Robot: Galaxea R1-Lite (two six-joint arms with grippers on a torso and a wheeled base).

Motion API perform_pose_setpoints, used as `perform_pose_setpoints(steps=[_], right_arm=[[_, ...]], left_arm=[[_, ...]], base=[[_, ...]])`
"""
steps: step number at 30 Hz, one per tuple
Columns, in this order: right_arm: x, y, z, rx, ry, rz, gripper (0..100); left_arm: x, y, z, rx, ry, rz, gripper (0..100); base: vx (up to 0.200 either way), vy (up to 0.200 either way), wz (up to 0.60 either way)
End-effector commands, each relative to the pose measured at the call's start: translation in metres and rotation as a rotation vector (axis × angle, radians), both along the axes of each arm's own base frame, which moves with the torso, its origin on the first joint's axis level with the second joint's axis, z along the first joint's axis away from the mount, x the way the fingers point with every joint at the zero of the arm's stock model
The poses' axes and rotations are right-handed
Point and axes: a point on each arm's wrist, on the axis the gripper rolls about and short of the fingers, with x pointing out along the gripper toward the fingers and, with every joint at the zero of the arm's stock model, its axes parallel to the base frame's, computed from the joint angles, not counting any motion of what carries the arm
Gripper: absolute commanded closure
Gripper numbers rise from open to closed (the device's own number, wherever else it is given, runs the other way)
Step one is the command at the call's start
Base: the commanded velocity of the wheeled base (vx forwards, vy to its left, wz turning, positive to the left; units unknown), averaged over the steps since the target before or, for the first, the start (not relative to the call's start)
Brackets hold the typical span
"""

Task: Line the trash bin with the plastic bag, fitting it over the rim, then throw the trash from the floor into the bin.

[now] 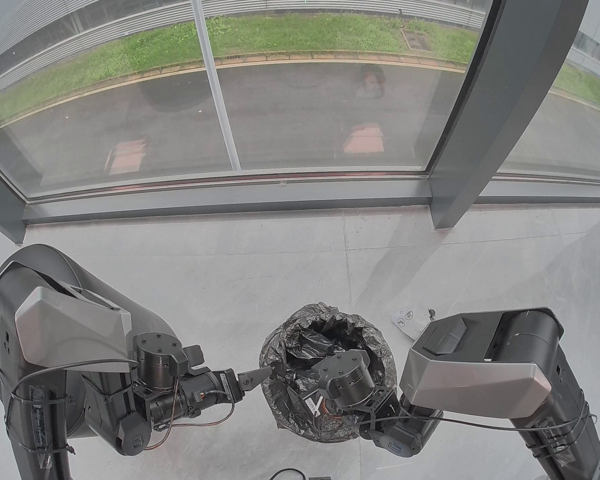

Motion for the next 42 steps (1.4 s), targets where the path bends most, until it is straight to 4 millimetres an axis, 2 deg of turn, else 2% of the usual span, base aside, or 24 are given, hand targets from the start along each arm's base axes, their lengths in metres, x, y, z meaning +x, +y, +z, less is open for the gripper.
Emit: perform_pose_setpoints(steps=[1,9,16,18,20,23,28,33,37,38,42], right_arm=[[0.008,0.004,0.002,0.017,0.004,-0.013,0],[0.006,0.005,0.003,0.041,0.093,0.009,0],[0.005,0.006,0.026,0.078,0.072,0.020,0],[0.001,0.005,0.034,0.082,0.064,0.024,0],[-0.001,0.003,0.038,0.083,0.061,0.026,0],[-0.016,-0.002,0.045,0.061,0.064,0.039,0],[-0.028,-0.017,0.052,0.022,0.059,-0.005,0],[-0.034,-0.028,0.048,-0.052,0.052,-0.028,0],[-0.035,-0.028,0.046,-0.060,0.056,-0.026,0],[-0.033,-0.027,0.036,-0.086,0.068,-0.026,0],[-0.030,-0.023,0.024,-0.118,0.068,-0.009,0]], left_arm=[[0.000,0.000,-0.003,0.003,0.007,-0.001,0],[-0.002,-0.002,0.006,-0.001,-0.022,-0.007,0],[-0.014,0.002,0.046,-0.041,-0.112,-0.011,0],[-0.019,0.005,0.052,-0.041,-0.117,-0.012,0],[-0.022,0.007,0.054,-0.042,-0.115,-0.011,0],[-0.030,0.011,0.055,-0.038,-0.108,-0.005,0],[-0.031,0.013,0.055,-0.040,-0.113,-0.002,0],[-0.030,0.012,0.054,-0.041,-0.110,-0.005,0],[-0.030,0.012,0.054,-0.039,-0.107,-0.003,0],[-0.030,0.012,0.053,-0.038,-0.104,-0.003,0],[-0.029,0.012,0.052,-0.039,-0.104,-0.002,0]], base=[[0.000,0.000,0.00],[0.000,0.000,0.00],[0.000,0.000,0.00],[0.000,0.000,0.00],[0.000,0.000,0.00],[0.000,0.000,0.00],[0.000,0.000,0.00],[0.000,0.000,0.00],[0.000,0.000,0.00],[0.000,0.000,0.00],[0.000,0.000,0.00]])
